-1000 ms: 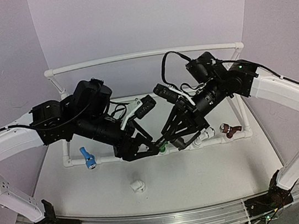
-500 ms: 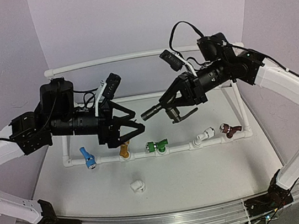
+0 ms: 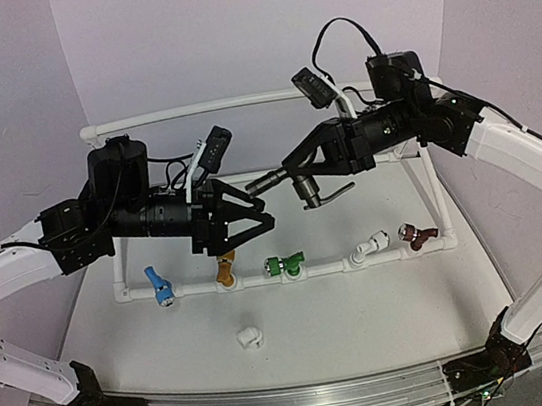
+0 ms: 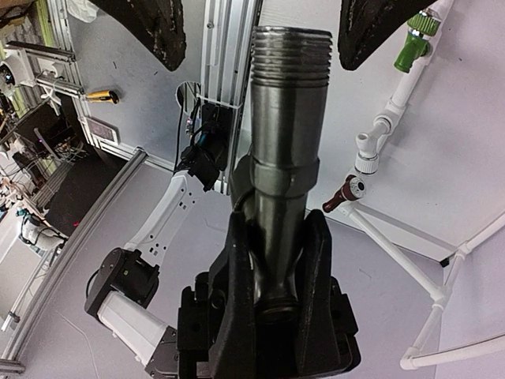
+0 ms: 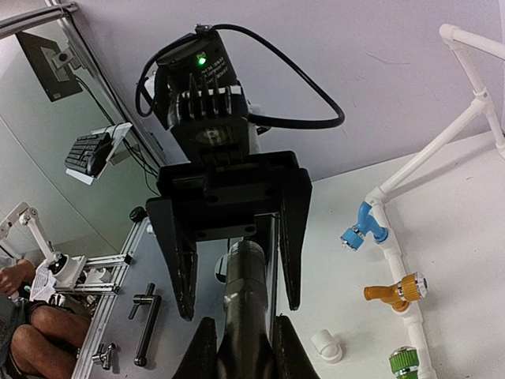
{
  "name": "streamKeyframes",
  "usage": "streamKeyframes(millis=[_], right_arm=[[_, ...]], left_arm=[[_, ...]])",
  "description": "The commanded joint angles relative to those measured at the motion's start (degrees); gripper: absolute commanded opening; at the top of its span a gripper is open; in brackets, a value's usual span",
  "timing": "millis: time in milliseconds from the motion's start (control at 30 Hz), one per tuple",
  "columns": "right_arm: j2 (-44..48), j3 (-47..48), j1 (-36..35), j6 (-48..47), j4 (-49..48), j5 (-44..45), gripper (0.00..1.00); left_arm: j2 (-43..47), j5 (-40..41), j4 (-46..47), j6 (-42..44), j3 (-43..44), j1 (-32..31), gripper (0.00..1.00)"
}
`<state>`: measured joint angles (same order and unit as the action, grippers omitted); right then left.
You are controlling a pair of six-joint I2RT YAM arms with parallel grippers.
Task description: Install the water faucets
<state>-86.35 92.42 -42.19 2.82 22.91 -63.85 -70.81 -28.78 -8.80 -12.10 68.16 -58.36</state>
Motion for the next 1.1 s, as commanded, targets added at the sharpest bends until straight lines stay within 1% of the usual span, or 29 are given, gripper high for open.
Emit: streamKeyframes(millis=[0,133,233,333,400,467,633,700,767,833,867,900,933,967,1033,1067], right_arm=[[2.24,-1.53,-0.26,2.84,-5.48,-2.83,0.00],[2.33,-2.12,-0.26,3.14,-5.99,-3.46,0.00],[2.49,-2.20,-0.34,3.24,-6.19,-3.86,0.00],[2.59,-2.51,-0.34,3.34,-6.17,-4.23,0.00],[2.59,-2.78,-0.34,3.35,-6.13,-4.41,0.00],[2.65,-3.17,-0.34,3.34,-6.19,-4.62,0.00],[2.86,-3.93,-0.34,3.24,-6.13,-4.89,0.00],[2.93,-4.04,-0.34,3.24,-6.13,-5.03,0.00],[3.01,-4.02,-0.35,3.24,-6.13,-5.05,0.00],[3.03,-4.05,-0.34,3.24,-6.03,-5.18,0.00],[2.99,-4.07,-0.34,3.24,-6.00,-5.22,0.00],[2.96,-4.20,-0.35,3.22,-5.97,-5.19,0.00],[3.00,-4.53,-0.36,3.14,-5.92,-5.03,0.03],[3.07,-4.91,-0.35,3.00,-5.88,-4.88,0.09],[3.26,-6.11,-0.34,2.67,-5.78,-4.77,0.28],[3.32,-6.71,-0.34,2.57,-5.59,-4.87,0.36]], left_arm=[[-0.47,-1.95,3.82,-0.39,2.71,0.35,0.63],[-0.47,-1.00,4.51,-0.53,2.78,0.52,0.59],[-0.69,-0.90,5.21,-1.18,2.86,0.94,0.54],[-1.11,-1.85,5.46,-1.61,3.09,1.40,0.45],[-1.68,-2.39,5.17,-1.70,3.73,1.58,0.36],[-1.95,-2.96,5.00,-1.71,3.99,1.67,0.33],[-2.10,-3.33,5.09,-1.86,4.01,1.88,0.34],[-2.13,-3.68,5.20,-1.88,4.05,2.01,0.33],[-2.51,-4.46,5.03,-1.88,4.36,2.08,0.25],[-2.83,-5.25,4.78,-1.80,4.66,2.11,0.12],[-2.93,-5.46,4.70,-1.74,4.70,2.16,0.04],[-2.97,-5.62,4.49,-1.65,4.71,2.14,0.01],[-2.90,-5.92,4.19,-1.40,4.71,2.15,0.00],[-2.80,-6.16,3.80,-1.07,4.74,2.17,0.00],[-2.72,-7.03,1.87,0.07,5.22,2.20,0.00],[-2.83,-7.43,0.56,0.77,5.63,2.20,0.00]])
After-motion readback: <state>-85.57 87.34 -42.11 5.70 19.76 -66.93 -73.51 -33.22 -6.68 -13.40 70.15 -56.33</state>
